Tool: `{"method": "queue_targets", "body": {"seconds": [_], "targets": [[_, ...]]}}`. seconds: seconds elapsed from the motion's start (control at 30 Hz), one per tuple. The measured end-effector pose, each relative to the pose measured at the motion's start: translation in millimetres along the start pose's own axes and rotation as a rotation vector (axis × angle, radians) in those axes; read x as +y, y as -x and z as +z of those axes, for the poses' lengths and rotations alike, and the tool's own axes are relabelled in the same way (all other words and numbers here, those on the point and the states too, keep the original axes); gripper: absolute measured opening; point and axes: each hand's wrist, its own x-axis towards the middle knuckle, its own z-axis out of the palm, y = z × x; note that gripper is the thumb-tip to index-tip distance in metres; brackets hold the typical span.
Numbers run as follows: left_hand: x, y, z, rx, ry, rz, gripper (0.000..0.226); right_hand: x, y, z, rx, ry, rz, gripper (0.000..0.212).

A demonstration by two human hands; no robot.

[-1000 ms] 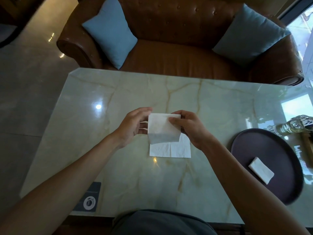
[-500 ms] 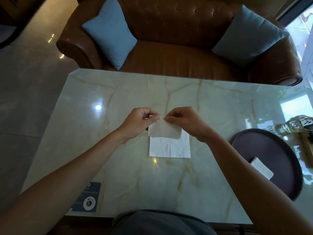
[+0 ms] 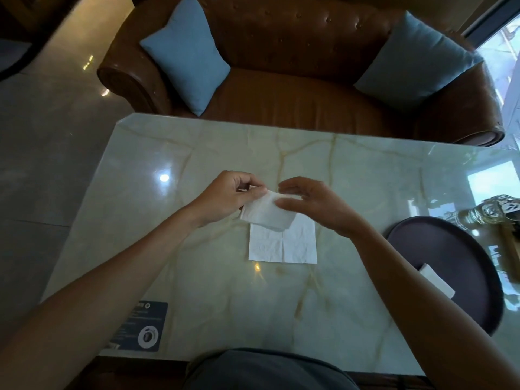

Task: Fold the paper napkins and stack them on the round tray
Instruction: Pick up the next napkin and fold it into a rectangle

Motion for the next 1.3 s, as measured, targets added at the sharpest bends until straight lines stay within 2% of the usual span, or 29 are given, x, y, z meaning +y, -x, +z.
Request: {"method": "queue_targets", "body": {"seconds": [0.07, 0.2, 0.27, 0.37, 0.43, 0.57, 0.73, 0.9, 1.0, 1.1, 1.3], "targets": [[1.1, -0.1, 1.9, 0.001, 0.041, -0.005, 0.016, -5.2, -2.4, 7.2, -0.045, -0.004, -0.018, 0.02], [-6.3, 6.3, 0.7, 0.004, 0.201, -0.094, 0.023, -8.7, -0.6, 6.6, -0.017, -0.169, -0.004, 0.017], [-13.0, 10.6, 1.3, -0.028, 0.218, -0.12, 0.024, -6.0, 0.2, 4.3, -0.032, -0.248, 0.014, 0.017], [-18.0, 14.7, 3.2, -0.037, 0.191, -0.114, 0.038, -2.2, -0.6, 3.2, -0.001, -0.289, 0.075, 0.017], [-17.9, 14.9, 5.1, -0.019, 0.192, -0.102, 0.048, -1.1, -1.7, 4.3, 0.055, -0.343, 0.148, 0.018], [-15.9, 13.3, 9.3, 0.024, 0.216, -0.072, 0.051, 2.0, -1.6, 8.9, 0.172, -0.468, 0.251, 0.03], [-18.6, 11.0, 12.5, 0.129, 0.294, -0.091, 0.057, 15.4, 6.7, 17.2, 0.2, -0.712, 0.275, 0.042], [-19.3, 10.3, 15.6, 0.153, 0.296, -0.12, 0.029, 21.6, 15.0, 30.6, 0.192, -0.634, 0.284, 0.034], [-20.4, 9.8, 16.4, 0.159, 0.284, -0.151, 0.02, 22.4, 16.3, 33.0, 0.214, -0.644, 0.272, 0.023], [-23.1, 9.7, 13.1, 0.135, 0.173, -0.146, 0.017, 24.9, 16.9, 30.6, 0.223, -0.53, 0.2, 0.013], [-21.5, 11.5, 9.5, 0.063, 0.002, -0.131, 0.028, 24.1, 16.5, 29.4, 0.276, -0.28, 0.074, 0.023]]}}
